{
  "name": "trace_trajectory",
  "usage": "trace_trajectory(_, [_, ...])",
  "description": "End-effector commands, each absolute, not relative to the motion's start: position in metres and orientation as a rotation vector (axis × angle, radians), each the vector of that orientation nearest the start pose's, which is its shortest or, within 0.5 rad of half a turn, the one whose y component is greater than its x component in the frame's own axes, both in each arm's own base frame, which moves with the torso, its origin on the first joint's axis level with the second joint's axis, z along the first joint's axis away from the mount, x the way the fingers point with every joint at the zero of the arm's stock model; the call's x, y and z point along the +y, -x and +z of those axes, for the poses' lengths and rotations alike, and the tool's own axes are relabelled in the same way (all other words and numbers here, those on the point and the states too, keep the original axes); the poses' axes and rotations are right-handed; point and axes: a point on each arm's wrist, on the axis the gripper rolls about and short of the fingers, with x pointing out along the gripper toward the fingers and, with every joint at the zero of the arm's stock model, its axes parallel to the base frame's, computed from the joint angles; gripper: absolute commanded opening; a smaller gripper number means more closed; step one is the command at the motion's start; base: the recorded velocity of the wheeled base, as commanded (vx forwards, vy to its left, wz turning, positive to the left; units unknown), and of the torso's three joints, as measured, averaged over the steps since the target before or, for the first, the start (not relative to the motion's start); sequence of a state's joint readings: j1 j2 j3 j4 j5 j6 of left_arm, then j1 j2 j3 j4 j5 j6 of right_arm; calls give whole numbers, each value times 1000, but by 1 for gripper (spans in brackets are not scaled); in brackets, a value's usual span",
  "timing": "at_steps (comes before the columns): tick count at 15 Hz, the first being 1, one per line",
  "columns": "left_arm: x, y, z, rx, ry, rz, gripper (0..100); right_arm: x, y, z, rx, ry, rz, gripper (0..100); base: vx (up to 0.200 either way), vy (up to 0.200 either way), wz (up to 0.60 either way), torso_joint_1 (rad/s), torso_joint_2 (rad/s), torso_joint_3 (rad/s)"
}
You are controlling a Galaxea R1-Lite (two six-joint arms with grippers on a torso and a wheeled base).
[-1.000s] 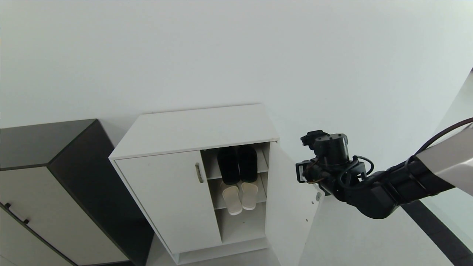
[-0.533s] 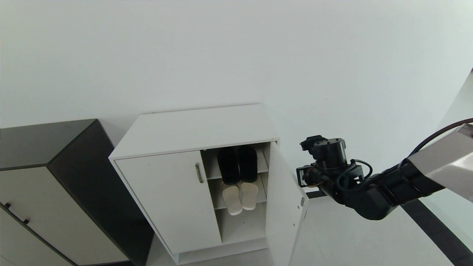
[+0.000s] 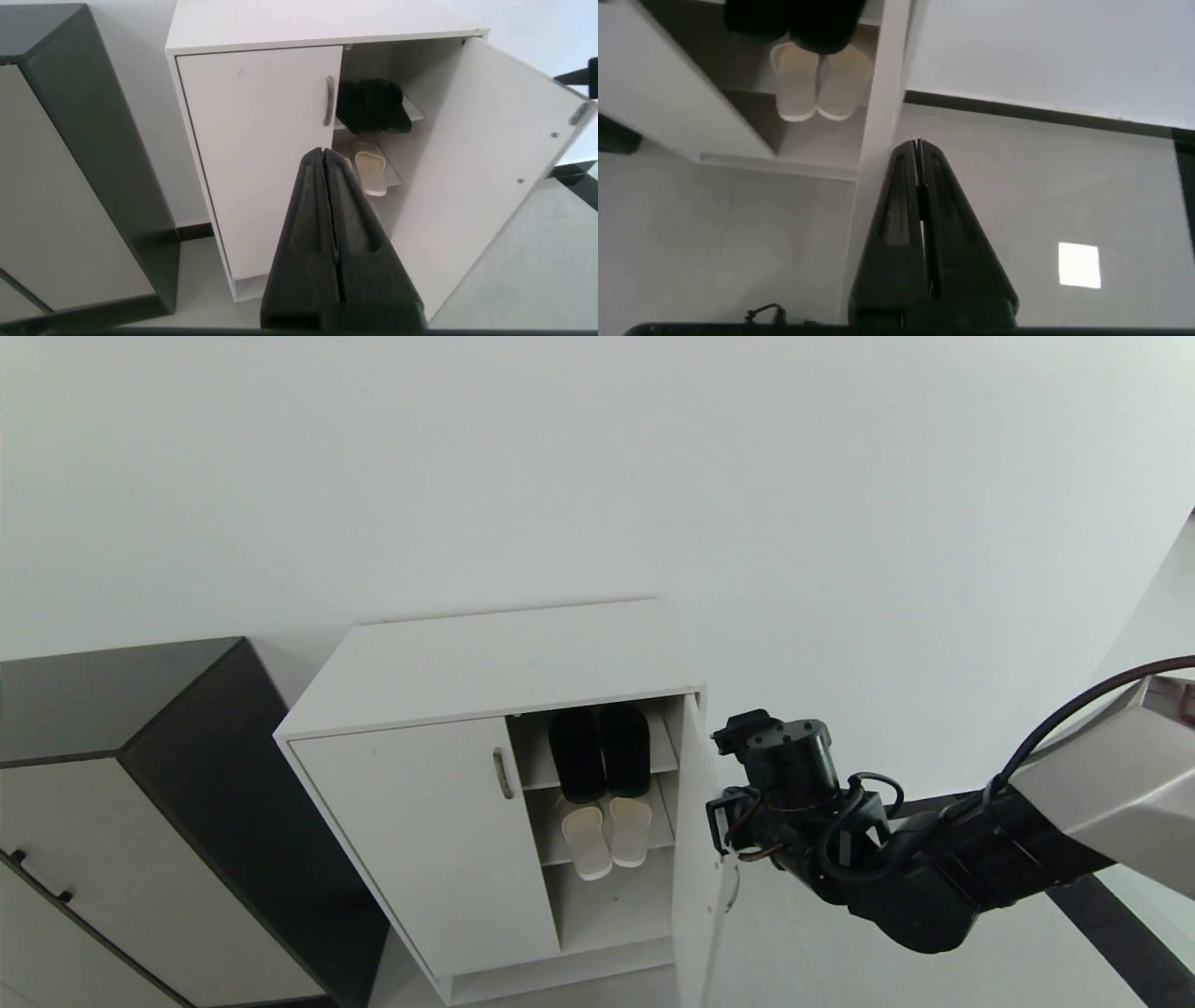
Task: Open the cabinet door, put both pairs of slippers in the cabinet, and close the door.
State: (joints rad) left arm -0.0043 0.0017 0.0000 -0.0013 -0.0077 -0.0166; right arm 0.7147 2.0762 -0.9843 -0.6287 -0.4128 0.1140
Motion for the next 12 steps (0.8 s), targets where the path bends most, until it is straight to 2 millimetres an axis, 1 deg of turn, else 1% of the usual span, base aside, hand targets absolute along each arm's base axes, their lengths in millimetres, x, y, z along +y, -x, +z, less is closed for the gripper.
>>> trace_trajectory(1, [0,23,76,0,17,-12,0,253,-281,104,396,133,312,0,0,0,0,0,0,0])
trace_trajectory(5, [0,23,76,0,18,-12,0,253,-267,112,357,112,366,0,0,0,0,0,0,0])
trace_trajectory(11, [0,23,76,0,18,-12,0,254,-266,114,335,102,374,0,0,0,0,0,0,0])
trace_trajectory(12, [0,23,76,0,18,-12,0,254,-266,114,335,102,373,0,0,0,600,2,2,2])
